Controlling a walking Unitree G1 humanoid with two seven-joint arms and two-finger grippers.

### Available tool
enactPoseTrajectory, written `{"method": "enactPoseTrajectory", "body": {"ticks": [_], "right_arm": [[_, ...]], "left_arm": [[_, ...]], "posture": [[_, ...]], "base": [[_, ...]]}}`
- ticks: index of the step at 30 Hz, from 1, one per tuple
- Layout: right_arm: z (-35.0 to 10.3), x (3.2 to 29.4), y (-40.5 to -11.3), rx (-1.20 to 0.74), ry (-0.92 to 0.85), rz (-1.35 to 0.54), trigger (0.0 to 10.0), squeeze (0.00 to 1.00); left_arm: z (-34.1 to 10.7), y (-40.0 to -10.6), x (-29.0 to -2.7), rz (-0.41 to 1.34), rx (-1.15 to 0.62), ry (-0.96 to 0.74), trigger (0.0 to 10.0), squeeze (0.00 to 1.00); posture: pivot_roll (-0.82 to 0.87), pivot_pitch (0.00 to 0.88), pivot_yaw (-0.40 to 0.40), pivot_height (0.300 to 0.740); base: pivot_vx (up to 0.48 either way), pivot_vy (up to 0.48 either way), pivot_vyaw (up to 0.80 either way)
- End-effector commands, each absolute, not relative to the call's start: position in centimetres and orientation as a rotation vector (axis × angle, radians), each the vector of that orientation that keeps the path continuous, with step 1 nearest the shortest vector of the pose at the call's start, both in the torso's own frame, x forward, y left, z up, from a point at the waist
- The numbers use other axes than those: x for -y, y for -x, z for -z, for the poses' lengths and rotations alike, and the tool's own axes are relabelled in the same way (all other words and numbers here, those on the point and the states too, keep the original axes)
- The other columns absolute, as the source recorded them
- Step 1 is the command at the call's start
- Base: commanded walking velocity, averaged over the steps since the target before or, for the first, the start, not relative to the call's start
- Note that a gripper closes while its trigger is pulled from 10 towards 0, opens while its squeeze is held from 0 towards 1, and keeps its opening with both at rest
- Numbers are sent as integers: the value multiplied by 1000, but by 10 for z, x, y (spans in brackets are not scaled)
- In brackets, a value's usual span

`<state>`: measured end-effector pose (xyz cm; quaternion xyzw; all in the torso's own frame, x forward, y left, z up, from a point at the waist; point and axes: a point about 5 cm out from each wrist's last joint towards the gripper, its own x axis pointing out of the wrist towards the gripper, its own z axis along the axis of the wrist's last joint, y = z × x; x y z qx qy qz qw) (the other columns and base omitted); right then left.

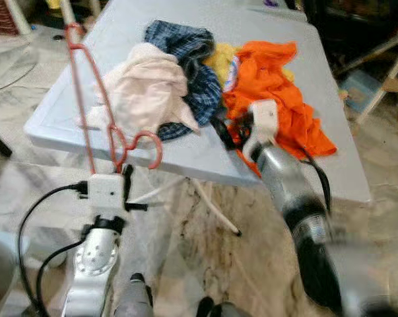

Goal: Hang hanger

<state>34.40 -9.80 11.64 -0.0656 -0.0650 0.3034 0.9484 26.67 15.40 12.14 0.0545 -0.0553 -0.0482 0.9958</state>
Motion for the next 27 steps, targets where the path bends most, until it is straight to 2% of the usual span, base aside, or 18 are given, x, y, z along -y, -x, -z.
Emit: {"method": "enactPoseTrajectory", "body": {"ticks": [1, 5, 11, 16, 21, 27], "right_arm": [[-130, 101, -351, 190, 150, -585, 10000, 0], [-137, 105, -360, 184, 66, -492, 10000, 0], [-146, 105, -356, 238, 47, -466, 10000, 0], [-151, 125, -349, 286, -19, -297, 10000, 0], [-138, 145, -342, 254, -19, -183, 10000, 0], [-135, 146, -339, 243, -21, -178, 10000, 0]], "left_arm": [[-120, -269, -144, 143, 106, -100, 10000, 0], [-121, -273, -143, 142, 106, -115, 10000, 0], [-123, -275, -144, 125, 115, -115, 10000, 0], [-122, -271, -146, 103, 118, -124, 10000, 0], [-121, -268, -149, 88, 103, -112, 10000, 0], [-118, -268, -148, 96, 90, -106, 10000, 0]], "posture": [[224, 199, -104, 740], [222, 187, -106, 740], [229, 185, -119, 740], [237, 192, -134, 740], [222, 215, -137, 740], [211, 218, -137, 740]], "base": [[0, 0, 0], [0, 0, 0], [0, 0, 0], [0, 0, 0], [0, 0, 0], [0, 0, 0]]}}
